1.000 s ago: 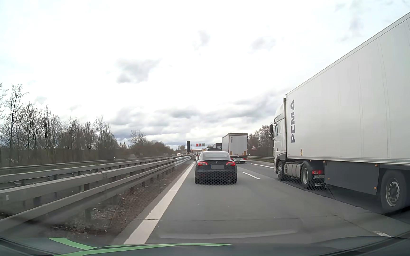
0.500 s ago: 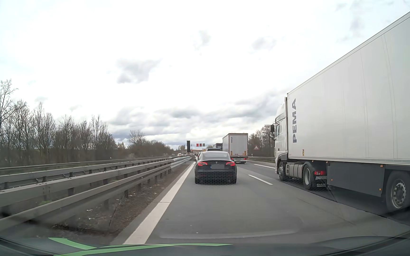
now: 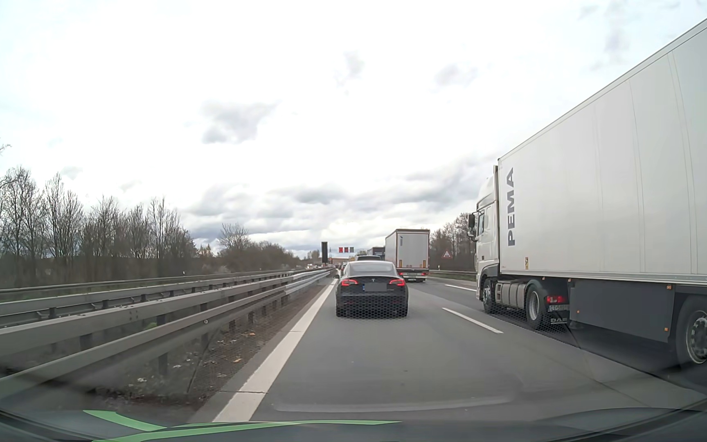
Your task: Follow the waypoints while adhering to traffic rules and regulations
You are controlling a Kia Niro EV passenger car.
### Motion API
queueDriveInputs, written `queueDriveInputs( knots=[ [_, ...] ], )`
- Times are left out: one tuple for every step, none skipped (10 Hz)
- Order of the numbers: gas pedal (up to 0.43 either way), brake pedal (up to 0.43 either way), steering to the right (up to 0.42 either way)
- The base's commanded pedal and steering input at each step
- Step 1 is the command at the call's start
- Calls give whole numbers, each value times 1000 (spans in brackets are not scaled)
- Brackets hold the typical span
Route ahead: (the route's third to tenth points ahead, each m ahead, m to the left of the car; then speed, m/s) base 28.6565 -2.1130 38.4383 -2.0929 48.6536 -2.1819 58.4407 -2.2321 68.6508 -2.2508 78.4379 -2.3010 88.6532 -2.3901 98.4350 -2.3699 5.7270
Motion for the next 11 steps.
queueDriveInputs(
  knots=[
    [110,0,-1],
    [110,0,-1],
    [110,0,-1],
    [110,0,-1],
    [110,0,-1],
    [110,0,-1],
    [110,0,-1],
    [110,0,-1],
    [110,0,-1],
    [110,0,-1],
    [110,0,-1]
  ],
)
